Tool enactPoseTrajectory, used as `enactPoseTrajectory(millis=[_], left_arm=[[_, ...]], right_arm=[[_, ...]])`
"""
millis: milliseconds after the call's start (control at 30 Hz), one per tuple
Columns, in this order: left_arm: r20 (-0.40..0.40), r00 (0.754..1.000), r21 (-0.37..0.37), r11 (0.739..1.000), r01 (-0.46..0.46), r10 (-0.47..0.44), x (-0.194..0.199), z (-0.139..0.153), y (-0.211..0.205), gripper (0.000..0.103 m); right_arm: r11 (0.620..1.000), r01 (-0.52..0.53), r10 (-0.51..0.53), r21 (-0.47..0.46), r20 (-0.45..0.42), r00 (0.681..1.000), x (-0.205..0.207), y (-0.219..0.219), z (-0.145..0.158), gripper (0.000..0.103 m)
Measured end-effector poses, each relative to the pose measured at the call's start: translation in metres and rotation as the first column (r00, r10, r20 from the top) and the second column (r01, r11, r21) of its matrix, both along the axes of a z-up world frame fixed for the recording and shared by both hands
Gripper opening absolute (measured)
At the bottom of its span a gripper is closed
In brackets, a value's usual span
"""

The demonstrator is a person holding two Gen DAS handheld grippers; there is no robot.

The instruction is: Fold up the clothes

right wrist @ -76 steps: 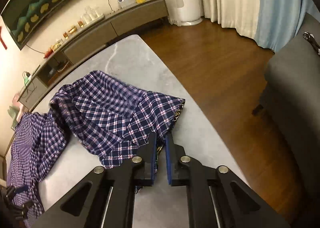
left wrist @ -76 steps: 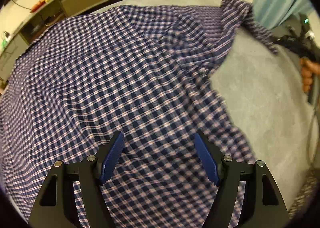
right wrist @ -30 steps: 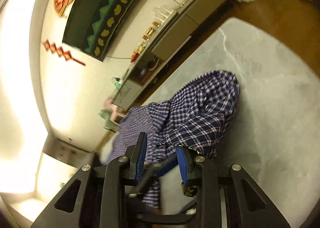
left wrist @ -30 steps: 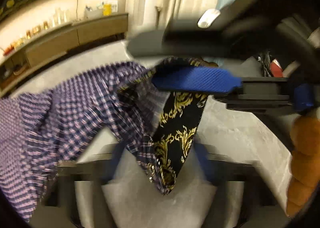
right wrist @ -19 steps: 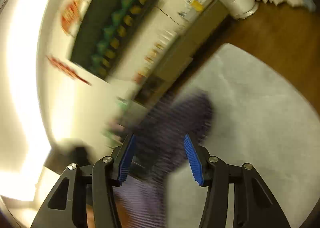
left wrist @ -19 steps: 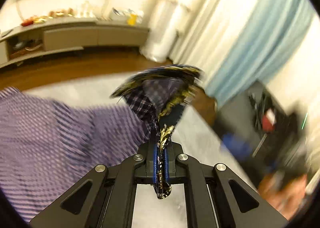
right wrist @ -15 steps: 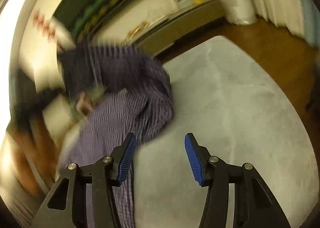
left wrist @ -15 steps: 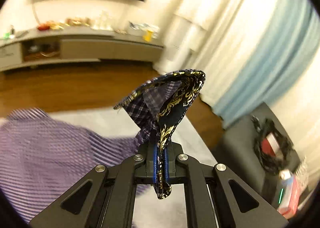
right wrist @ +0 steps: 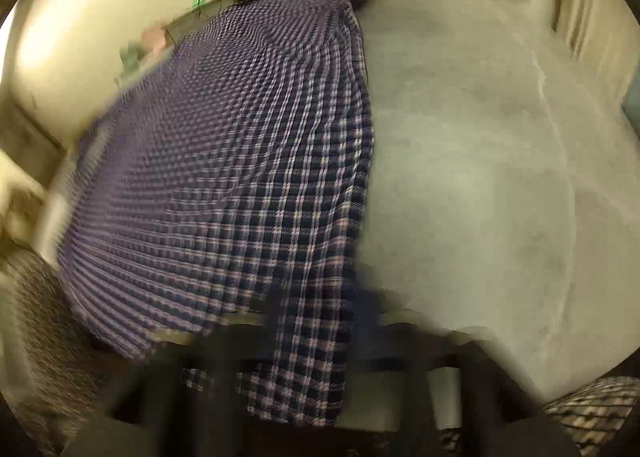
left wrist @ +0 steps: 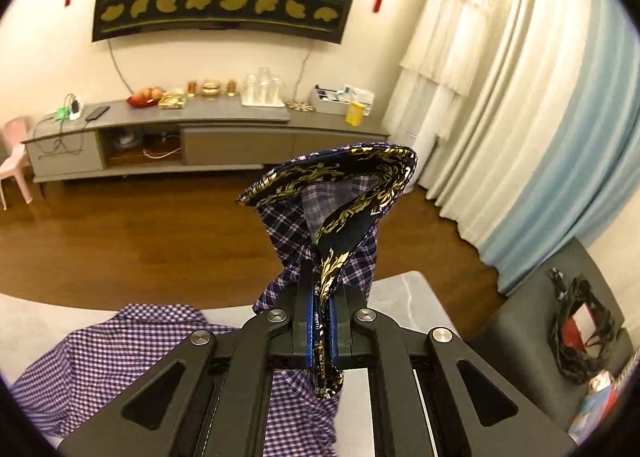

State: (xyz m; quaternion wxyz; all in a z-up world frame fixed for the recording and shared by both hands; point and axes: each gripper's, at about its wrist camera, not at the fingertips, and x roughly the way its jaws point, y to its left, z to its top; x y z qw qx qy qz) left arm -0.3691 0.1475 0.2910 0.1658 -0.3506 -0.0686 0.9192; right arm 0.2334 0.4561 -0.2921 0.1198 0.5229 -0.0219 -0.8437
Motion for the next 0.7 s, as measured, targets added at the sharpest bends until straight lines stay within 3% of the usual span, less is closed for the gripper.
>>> enactPoseTrajectory(millis=[100,200,300,367,500,667,700], left_arm=[[-0.022,1.0,0.028,0.999,-0.019,0.02,0.006,0.005,-0.033,0.006],[-0.052,0.997,0.089,0.995,-0.051,0.056,0.01,0.018,-0.083,0.006],[-0.069,0.989,0.132,0.984,-0.119,0.129,0.008,0.022,-0.145,0.006],[-0.062,0.98,0.149,0.973,-0.177,0.188,0.007,0.016,-0.185,0.006],[-0.031,0.947,0.171,0.936,-0.309,0.318,0.01,-0.017,-0.27,0.006],[0.009,0.915,0.187,0.898,-0.399,0.404,0.016,-0.079,-0.325,0.006],[0.017,0.908,0.191,0.89,-0.413,0.418,0.018,-0.092,-0.333,0.006]], right_arm=[[0.995,-0.007,0.016,0.1,-0.089,0.996,0.004,-0.013,0.015,0.003],[0.984,-0.031,0.064,0.175,-0.187,0.98,0.014,-0.036,0.051,0.003],[0.967,-0.132,0.187,0.22,-0.255,0.949,0.029,-0.079,0.09,0.003],[0.95,-0.204,0.266,0.238,-0.268,0.926,0.034,-0.108,0.099,0.003],[0.91,-0.331,0.387,0.249,-0.231,0.892,0.036,-0.154,0.087,0.003],[0.868,-0.438,0.473,0.234,-0.119,0.873,0.026,-0.189,0.044,0.006],[0.862,-0.461,0.487,0.211,-0.092,0.868,0.025,-0.19,0.04,0.013]])
